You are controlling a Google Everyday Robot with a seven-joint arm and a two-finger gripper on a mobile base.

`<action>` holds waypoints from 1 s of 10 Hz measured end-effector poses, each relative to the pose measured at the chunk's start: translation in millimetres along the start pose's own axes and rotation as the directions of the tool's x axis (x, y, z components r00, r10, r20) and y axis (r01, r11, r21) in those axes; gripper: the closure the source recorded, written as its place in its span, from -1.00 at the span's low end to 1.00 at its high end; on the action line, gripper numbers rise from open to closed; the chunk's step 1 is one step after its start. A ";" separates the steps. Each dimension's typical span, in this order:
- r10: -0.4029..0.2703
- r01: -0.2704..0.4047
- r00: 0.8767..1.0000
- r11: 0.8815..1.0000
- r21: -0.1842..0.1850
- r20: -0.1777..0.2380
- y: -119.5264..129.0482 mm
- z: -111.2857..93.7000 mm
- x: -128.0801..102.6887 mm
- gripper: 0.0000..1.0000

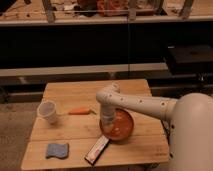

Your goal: Push the ceramic bowl across the table

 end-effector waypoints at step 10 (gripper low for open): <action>-0.280 0.280 0.960 0.960 -0.018 0.006 5.9 11.7 -87.5 0.98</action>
